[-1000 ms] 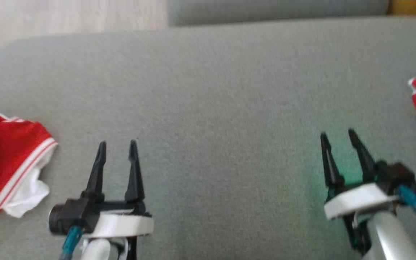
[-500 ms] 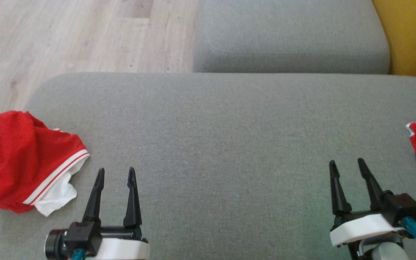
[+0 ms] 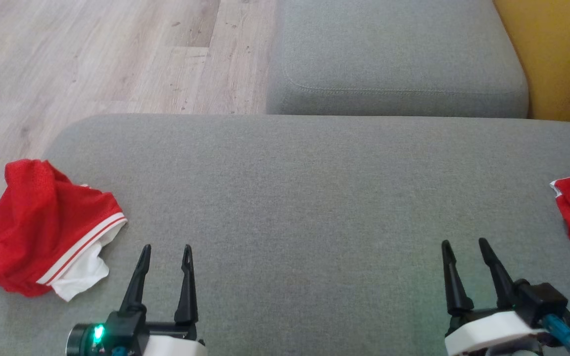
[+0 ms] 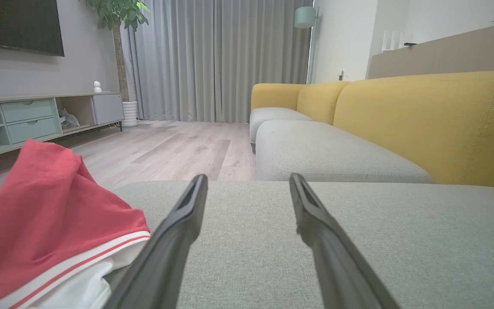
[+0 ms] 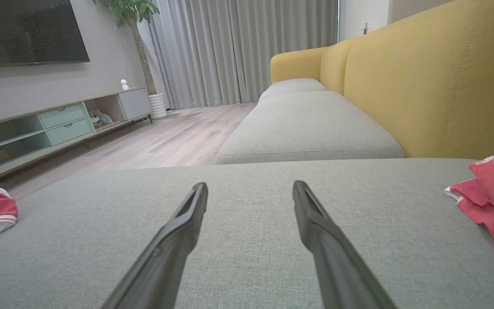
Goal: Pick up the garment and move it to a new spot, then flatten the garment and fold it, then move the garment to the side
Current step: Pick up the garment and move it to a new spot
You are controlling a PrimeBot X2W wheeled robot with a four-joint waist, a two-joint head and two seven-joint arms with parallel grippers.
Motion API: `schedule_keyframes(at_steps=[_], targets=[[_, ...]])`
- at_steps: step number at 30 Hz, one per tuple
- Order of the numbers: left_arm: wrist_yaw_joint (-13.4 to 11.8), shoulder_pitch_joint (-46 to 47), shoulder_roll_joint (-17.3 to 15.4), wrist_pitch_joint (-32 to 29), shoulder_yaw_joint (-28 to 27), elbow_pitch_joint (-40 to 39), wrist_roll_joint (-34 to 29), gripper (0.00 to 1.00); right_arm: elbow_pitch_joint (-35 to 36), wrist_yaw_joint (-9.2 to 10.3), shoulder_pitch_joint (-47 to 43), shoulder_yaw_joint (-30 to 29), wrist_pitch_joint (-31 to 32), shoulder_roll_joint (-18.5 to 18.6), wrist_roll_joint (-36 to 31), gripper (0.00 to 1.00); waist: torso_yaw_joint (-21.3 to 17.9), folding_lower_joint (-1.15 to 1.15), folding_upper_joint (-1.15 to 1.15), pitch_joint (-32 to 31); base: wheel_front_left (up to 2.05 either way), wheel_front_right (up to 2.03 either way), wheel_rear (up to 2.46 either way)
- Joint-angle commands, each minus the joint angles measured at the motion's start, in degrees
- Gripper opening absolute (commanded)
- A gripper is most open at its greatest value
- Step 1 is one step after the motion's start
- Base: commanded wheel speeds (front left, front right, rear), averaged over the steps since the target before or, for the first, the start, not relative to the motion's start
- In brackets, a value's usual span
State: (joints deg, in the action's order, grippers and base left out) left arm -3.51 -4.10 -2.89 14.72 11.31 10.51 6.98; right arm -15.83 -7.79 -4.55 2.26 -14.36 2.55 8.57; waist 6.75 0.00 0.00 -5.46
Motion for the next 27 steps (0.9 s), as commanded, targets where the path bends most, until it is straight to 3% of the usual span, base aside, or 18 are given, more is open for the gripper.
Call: schedule_keyframes(at_steps=[1, 19, 27], targets=[[-0.13, 1.69, 0.02, 0.28, -1.52, -1.43, -0.68, 1.0, 1.72, 0.31, 1.67, 1.73, -0.63, 0.33, 0.02, 1.0, -0.12, 0.0, 0.0, -0.05, 0.0, 0.0, 0.0], [-0.52, 2.65, 0.02, 0.28, -1.56, 1.45, -1.98, 1.0, 1.08, 0.31, 1.11, 1.12, -0.63, 0.33, -0.18, 1.0, -0.65, 0.0, 0.0, -0.27, 0.0, 0.0, 0.0], [-2.76, 4.4, 0.02, 0.28, -3.31, 3.11, -2.21, 1.0, 0.83, 0.31, 0.56, 1.52, -0.63, 0.33, 0.13, 1.0, 4.82, 0.0, 0.0, -0.02, 0.0, 0.0, 0.0]])
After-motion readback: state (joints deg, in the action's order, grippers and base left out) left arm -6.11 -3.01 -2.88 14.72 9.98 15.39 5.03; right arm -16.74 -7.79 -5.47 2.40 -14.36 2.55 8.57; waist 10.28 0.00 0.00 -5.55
